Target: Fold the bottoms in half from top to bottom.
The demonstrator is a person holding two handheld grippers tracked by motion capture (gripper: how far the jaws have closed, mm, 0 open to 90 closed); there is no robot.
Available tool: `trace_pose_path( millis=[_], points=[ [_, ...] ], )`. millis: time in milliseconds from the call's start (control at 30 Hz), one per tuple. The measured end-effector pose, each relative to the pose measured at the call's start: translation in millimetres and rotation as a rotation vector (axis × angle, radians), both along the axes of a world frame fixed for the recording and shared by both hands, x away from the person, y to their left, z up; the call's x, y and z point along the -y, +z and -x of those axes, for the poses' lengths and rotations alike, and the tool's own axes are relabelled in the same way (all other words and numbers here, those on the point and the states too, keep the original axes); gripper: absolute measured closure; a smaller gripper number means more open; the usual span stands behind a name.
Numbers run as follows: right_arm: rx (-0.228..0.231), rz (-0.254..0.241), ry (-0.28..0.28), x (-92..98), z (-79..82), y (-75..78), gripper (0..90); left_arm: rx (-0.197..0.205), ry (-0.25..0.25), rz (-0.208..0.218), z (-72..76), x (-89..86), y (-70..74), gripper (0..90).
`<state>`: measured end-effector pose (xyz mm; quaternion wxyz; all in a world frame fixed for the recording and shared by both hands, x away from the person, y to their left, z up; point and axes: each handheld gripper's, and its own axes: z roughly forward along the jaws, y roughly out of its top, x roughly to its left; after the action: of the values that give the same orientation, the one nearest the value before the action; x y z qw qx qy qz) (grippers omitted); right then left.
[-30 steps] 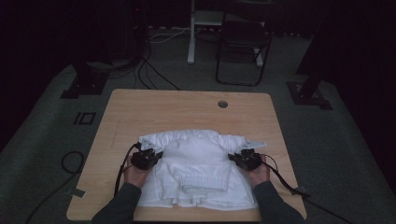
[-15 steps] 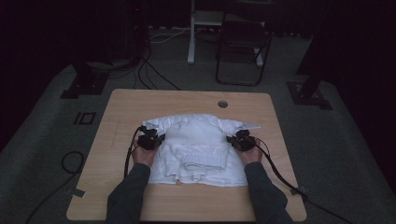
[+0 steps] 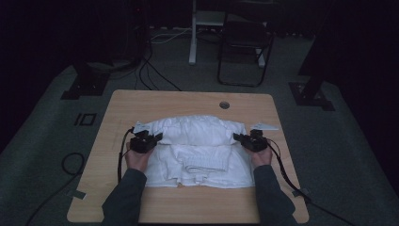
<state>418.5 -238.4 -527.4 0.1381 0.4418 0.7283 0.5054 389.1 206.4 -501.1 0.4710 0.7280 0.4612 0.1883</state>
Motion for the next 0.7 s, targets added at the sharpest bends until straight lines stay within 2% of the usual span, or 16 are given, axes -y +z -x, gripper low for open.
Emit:
trace_pose_path(
  millis=[67, 133, 167, 233, 300, 433, 467, 500, 533, 567, 633, 667, 700],
  points=[
    [0.060, -0.002, 0.003, 3.4, 9.0, 18.7, 85.2, 0.066, -0.023, 0.019, 11.4, -0.7, 24.3, 85.1],
    [0.123, -0.002, -0.004, 5.9, 17.8, 37.8, 85.3, 0.106, -0.039, 0.050, 19.4, -2.1, 44.2, 85.2],
    [0.160, -0.009, -0.010, 7.6, 23.8, 49.0, 85.4, 0.114, -0.045, 0.064, 22.8, -3.1, 50.8, 85.2],
    [0.202, -0.027, -0.002, 10.6, 32.9, 62.1, 85.5, 0.137, -0.065, 0.077, 34.0, -5.3, 62.9, 85.2],
    [0.230, -0.014, 0.021, 12.8, 46.3, 71.1, 85.4, 0.134, -0.088, 0.088, 46.3, -7.9, 65.7, 85.1],
    [0.219, 0.011, 0.081, 17.1, 69.6, 64.2, 85.4, 0.089, -0.128, 0.081, 66.2, -14.4, 48.8, 84.9],
    [0.204, 0.009, 0.094, 17.8, 75.4, 58.7, 85.3, 0.069, -0.141, 0.079, 69.5, -15.4, 41.7, 84.7],
    [0.182, 0.013, 0.107, 18.2, 80.4, 51.9, 84.7, 0.040, -0.177, 0.087, 72.4, -16.9, 33.3, 83.6],
    [0.147, 0.034, 0.126, 18.5, 85.3, 42.9, 82.0, 0.026, -0.202, 0.077, 74.2, -18.0, 28.8, 79.4],
    [0.118, 0.040, 0.151, 19.9, 88.0, 36.2, 73.7, 0.025, -0.202, 0.070, 75.5, -18.9, 26.9, 71.1],
    [0.107, 0.040, 0.166, 23.1, 92.3, 29.2, 57.0, 0.041, -0.177, 0.073, 77.0, -22.2, 28.8, 60.3],
    [0.111, 0.025, 0.149, 25.8, 93.8, 28.8, 50.8, 0.050, -0.166, 0.085, 76.1, -23.3, 31.8, 59.4],
    [0.121, 0.005, 0.138, 27.4, 94.2, 30.6, 48.4, 0.057, -0.154, 0.083, 75.2, -23.2, 34.5, 58.2]
  ],
)
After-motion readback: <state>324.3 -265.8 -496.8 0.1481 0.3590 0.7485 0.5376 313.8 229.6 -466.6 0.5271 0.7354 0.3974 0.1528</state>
